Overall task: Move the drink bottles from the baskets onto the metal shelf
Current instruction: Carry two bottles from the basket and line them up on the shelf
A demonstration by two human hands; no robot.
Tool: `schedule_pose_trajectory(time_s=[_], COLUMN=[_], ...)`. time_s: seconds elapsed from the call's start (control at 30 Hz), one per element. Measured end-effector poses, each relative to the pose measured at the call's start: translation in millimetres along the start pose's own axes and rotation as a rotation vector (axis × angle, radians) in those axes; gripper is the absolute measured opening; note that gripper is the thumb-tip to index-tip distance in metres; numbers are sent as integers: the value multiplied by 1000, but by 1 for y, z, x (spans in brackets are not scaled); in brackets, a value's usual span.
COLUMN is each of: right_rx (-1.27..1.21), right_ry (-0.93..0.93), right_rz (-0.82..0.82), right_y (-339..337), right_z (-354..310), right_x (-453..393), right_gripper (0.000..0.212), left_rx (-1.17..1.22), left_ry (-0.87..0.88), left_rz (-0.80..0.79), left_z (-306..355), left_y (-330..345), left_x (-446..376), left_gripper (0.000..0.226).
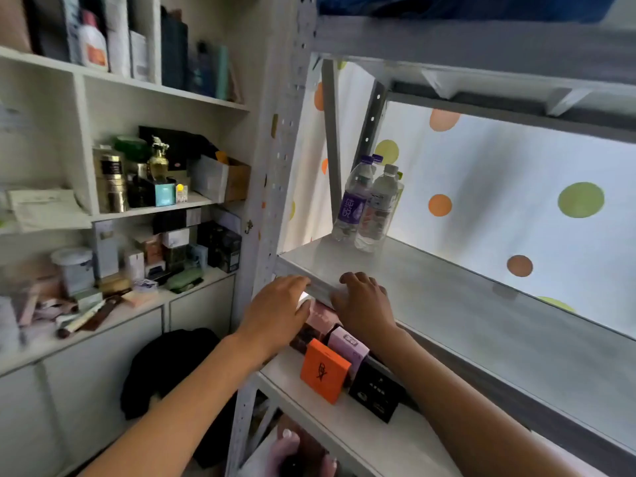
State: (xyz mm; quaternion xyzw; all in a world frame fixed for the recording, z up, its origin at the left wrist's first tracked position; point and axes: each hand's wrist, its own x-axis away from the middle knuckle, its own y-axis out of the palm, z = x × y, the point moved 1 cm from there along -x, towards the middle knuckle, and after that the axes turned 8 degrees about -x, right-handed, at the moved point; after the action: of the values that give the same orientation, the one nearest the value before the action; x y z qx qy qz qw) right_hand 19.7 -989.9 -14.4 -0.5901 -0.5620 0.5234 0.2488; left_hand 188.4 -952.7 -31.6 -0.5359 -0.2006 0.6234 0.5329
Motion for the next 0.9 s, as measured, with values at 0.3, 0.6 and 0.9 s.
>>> schedule_pose_trajectory(time_s=[0.3,0.6,0.9], right_rx=[51,-223,-422], right_ry=[-309,-766,-1141], right_rz=[-149,-325,-489], right_y=[49,99,94], right_z=[-64,-142,-287], right_x=[69,180,322], right_gripper=[47,51,52], left_rx=[-340,-598,-741], left_ry=[-239,-640,-980], left_rz=[-1,-60,84], left_z=[-30,-6,27], left_y=[-37,-69,-173], left_x=[136,290,475], left_gripper=[47,54,54])
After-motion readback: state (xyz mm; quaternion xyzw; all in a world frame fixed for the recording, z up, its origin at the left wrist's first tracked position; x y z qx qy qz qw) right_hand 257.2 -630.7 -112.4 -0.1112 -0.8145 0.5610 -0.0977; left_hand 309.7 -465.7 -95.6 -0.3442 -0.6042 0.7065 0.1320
